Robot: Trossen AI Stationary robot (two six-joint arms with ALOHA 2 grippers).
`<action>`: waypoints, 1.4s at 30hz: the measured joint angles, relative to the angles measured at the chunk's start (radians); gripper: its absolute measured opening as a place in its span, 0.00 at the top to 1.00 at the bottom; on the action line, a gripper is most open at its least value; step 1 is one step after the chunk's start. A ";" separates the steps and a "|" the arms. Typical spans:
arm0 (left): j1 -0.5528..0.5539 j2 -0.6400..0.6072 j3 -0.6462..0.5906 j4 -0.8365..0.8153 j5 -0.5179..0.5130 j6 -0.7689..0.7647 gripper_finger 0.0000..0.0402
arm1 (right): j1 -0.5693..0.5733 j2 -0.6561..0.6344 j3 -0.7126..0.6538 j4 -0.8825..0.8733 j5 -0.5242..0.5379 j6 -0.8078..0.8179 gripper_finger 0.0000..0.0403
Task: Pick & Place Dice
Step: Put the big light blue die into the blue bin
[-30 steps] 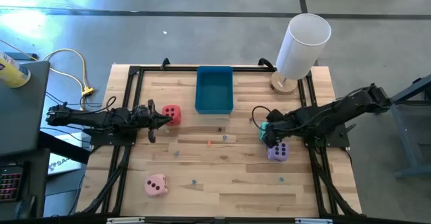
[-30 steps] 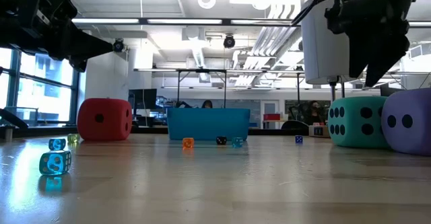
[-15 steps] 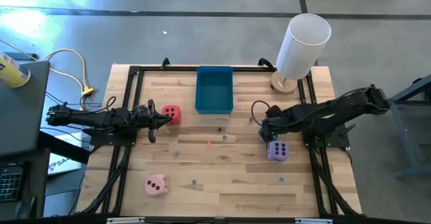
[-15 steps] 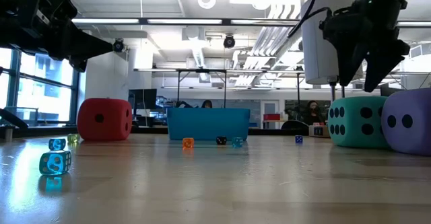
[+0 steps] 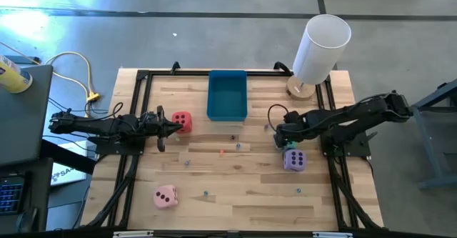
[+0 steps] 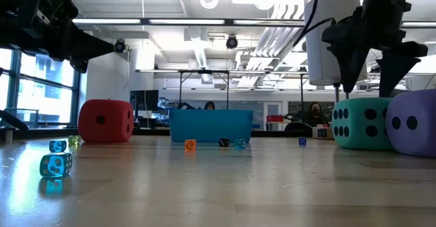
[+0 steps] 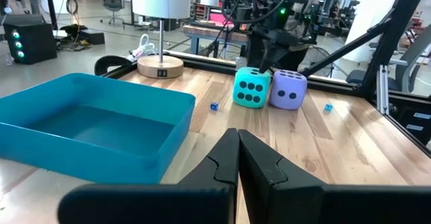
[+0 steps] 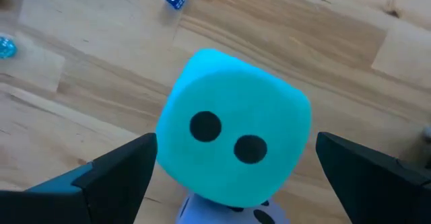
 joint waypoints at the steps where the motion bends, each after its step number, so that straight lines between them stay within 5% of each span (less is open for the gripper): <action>1: 0.000 0.000 0.000 0.000 0.000 0.000 1.00 | -0.001 0.000 0.000 -0.001 -0.007 0.012 0.01; 42: 0.000 0.000 0.000 0.000 -0.003 0.000 1.00 | -0.087 0.083 0.002 0.087 -0.115 0.058 0.01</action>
